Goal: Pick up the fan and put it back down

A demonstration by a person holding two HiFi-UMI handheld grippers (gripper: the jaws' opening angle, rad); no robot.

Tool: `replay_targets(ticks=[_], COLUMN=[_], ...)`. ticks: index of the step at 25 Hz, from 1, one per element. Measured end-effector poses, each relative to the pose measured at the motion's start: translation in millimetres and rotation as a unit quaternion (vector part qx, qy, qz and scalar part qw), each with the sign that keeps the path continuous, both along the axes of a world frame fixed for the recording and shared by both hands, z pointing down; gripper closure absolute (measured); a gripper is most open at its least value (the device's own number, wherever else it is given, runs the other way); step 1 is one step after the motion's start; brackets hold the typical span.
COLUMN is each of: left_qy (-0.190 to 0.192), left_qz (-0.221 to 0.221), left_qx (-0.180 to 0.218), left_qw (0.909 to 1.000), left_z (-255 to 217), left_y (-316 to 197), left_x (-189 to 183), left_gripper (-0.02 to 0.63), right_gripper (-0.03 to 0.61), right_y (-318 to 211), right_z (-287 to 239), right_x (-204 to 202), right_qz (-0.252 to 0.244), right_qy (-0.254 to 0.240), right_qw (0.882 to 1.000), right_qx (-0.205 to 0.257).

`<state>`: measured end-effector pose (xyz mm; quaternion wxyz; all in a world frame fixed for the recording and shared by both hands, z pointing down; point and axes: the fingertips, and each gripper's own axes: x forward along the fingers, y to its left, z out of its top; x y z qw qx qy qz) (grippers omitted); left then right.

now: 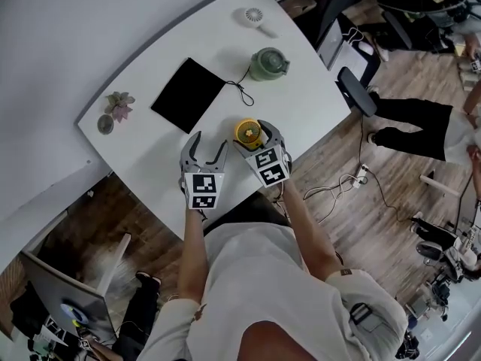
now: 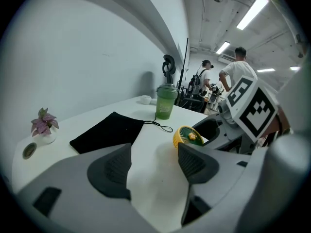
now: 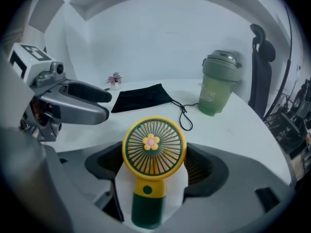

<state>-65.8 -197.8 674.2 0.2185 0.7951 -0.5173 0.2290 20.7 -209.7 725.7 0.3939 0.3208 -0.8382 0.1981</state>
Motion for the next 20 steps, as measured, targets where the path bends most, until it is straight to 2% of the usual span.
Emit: replay_targets(ticks=[10,15,20], left_qy=[-0.003,-0.005,-0.01], left_qz=[-0.002,-0.002,-0.005], left_qx=[-0.001,0.005,0.022], left_qw=[1.0,1.0,0.9997], left_z=[2,-5,-19], left_y=[1,3,5], left_x=[-2,-1,-2], left_gripper=[0.319,0.319,0.319], right_gripper=[0.181,0.112,0.103], right_y=[-2,0,1], right_z=[12,13,-5], right_x=[-7,-8,-5], right_qz=[-0.008,-0.012,-0.003], right_qy=[0.002,-0.003,-0.014], right_qw=[1.0,1.0,0.999], right_qx=[0.002,0.008,0.033])
